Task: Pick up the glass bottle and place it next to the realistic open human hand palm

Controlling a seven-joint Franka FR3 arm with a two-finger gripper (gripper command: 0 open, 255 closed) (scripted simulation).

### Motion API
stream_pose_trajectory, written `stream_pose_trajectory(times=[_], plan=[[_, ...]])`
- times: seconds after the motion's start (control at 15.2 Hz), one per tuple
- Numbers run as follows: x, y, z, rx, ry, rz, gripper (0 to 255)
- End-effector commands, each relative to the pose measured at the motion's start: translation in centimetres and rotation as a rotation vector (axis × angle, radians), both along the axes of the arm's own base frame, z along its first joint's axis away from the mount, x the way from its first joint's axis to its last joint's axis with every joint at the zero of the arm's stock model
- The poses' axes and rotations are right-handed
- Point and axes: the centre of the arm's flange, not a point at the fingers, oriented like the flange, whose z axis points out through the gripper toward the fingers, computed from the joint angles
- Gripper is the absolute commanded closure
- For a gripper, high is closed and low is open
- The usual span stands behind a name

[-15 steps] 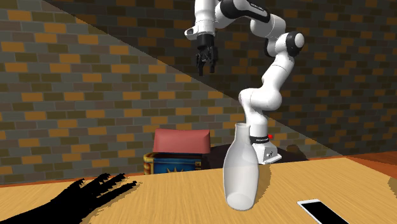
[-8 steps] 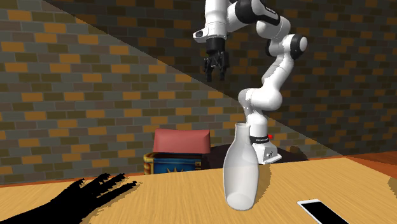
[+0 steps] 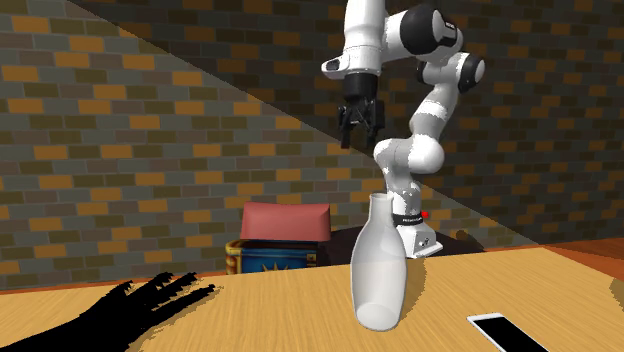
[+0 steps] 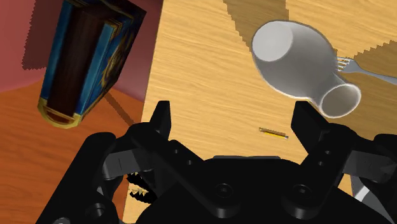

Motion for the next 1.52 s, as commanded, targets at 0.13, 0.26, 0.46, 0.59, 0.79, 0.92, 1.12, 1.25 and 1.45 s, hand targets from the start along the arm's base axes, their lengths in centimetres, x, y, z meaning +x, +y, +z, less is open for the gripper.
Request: stream_pose_trajectory(times=[0.13, 0.26, 0.46, 0.59, 0.79, 0.92, 1.12, 1.25, 1.45], plan=[[0.0, 5.3, -2.4, -0.017, -0.014, -0.015, 0], [0.1, 7.8, -3.6, -0.026, -0.021, -0.022, 0], [0.4, 11.5, -5.5, -0.039, -0.031, -0.033, 0], [0.5, 13.9, -6.7, -0.048, -0.037, -0.04, 0], [0.7, 14.4, -8.0, -0.05, -0.039, -0.041, 0], [0.8, 14.4, -9.1, -0.05, -0.039, -0.041, 0], [1.0, 14.4, -11.0, -0.05, -0.039, -0.041, 0], [1.0, 14.4, -11.0, -0.05, -0.039, -0.041, 0], [1.0, 14.4, -11.0, -0.05, -0.039, -0.041, 0]])
